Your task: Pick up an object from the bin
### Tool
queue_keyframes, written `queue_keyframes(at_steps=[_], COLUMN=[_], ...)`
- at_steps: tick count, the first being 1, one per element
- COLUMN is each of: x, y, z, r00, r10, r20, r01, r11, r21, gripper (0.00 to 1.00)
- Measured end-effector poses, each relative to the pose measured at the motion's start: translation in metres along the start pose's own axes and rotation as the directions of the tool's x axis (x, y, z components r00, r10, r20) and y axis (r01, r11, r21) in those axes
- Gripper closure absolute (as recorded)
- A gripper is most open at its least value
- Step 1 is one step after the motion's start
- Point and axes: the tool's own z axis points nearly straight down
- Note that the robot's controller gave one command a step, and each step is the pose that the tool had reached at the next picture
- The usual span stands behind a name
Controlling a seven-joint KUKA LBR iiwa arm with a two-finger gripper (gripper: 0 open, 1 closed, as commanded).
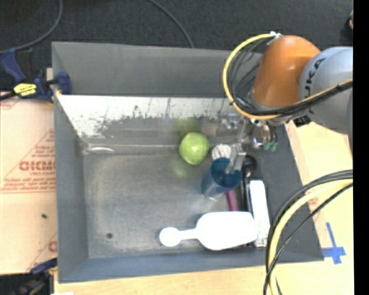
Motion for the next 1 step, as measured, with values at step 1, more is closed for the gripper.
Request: queue_keyframes(at_steps=[1], x=[0.0164], y=[0.0482], z=[0.0635], r00=[1.0], r10=[0.031], r20=[-0.003], r01=[-0.031], r11=[1.0], r21=[-0.002], gripper=[0.0])
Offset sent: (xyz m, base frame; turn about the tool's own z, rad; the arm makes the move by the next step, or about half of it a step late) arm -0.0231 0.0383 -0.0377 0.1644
